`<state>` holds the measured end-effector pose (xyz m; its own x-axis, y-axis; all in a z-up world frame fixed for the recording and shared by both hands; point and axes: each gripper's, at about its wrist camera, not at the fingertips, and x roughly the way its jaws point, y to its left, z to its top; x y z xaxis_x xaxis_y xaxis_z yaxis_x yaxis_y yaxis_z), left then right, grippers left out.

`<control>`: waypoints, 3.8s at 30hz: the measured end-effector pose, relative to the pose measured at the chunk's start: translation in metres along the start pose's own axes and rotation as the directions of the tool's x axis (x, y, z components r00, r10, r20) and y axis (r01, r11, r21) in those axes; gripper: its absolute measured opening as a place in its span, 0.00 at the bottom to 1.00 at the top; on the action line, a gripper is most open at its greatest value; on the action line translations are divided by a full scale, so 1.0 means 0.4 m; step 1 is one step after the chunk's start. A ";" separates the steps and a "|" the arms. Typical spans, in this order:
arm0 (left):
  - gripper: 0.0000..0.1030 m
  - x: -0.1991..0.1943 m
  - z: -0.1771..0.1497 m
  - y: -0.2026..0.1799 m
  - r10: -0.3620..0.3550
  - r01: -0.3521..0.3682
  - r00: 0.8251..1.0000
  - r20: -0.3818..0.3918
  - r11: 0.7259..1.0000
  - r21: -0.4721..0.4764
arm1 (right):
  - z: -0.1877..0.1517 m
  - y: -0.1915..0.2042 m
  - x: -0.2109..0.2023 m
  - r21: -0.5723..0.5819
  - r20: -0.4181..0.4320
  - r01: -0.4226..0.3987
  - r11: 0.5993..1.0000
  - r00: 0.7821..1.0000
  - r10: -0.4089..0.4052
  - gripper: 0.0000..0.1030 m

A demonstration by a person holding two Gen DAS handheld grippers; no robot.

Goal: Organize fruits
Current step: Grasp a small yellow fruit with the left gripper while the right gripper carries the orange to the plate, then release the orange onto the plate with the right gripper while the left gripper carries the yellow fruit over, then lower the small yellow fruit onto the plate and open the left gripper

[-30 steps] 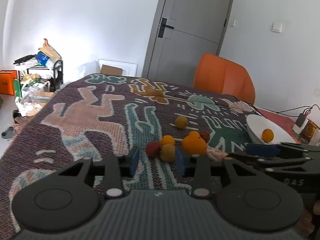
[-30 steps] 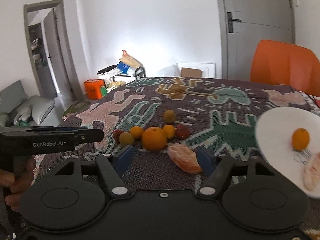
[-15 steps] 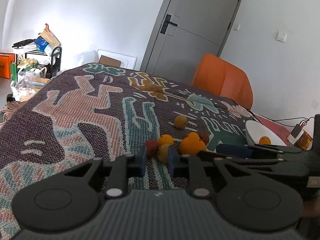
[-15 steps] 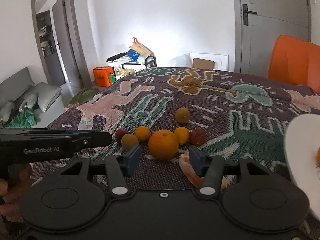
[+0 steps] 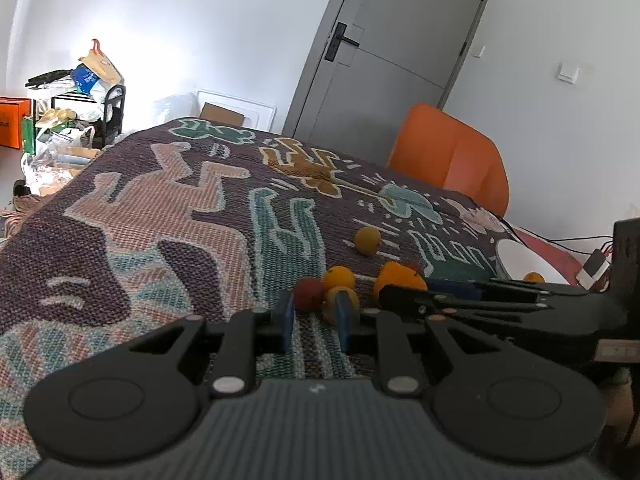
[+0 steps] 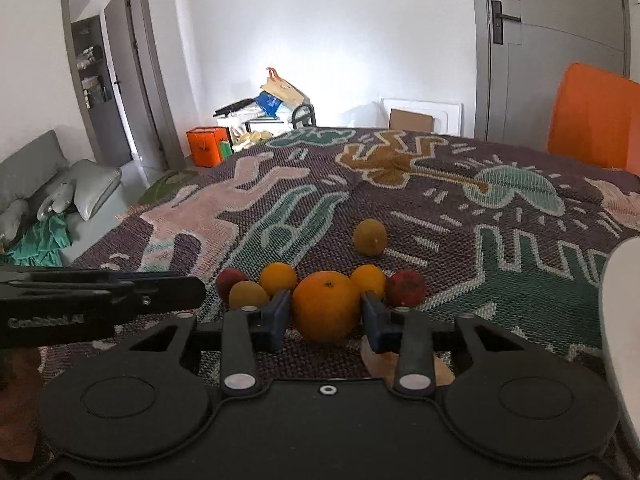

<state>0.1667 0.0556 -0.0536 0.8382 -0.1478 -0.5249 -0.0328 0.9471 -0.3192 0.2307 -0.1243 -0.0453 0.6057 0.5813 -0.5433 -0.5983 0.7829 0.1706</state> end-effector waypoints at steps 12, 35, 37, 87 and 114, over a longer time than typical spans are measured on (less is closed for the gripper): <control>0.23 0.035 0.000 -0.055 -0.010 0.011 1.000 -0.021 0.999 0.051 | -0.005 -0.036 -0.084 0.034 0.049 0.043 0.999 0.998 -0.045 0.35; 0.21 0.058 0.006 -0.149 0.034 -0.034 0.999 0.003 0.992 0.119 | -0.069 -0.132 -0.254 0.148 0.148 0.119 0.982 0.979 -0.141 0.35; 0.21 0.051 0.008 -0.168 0.019 -0.020 1.000 0.009 0.992 0.128 | -0.076 -0.146 -0.264 0.161 0.151 0.130 0.978 0.976 -0.155 0.35; 0.21 0.160 -0.011 -0.553 -0.191 0.204 0.979 -0.072 0.928 0.313 | -0.147 -0.461 -0.401 0.274 0.188 0.450 0.850 0.842 -0.506 0.64; 0.92 0.040 0.006 -0.430 -0.071 0.049 0.996 0.060 0.948 0.314 | -0.186 -0.318 -0.417 0.355 0.200 0.322 0.878 0.891 -0.408 0.98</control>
<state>0.1872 -0.1088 -0.0052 0.8697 -0.1975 -0.4524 0.1808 0.9802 -0.0803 0.1669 -0.3374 -0.0375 0.8887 0.2429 -0.3889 -0.1437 0.9530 0.2667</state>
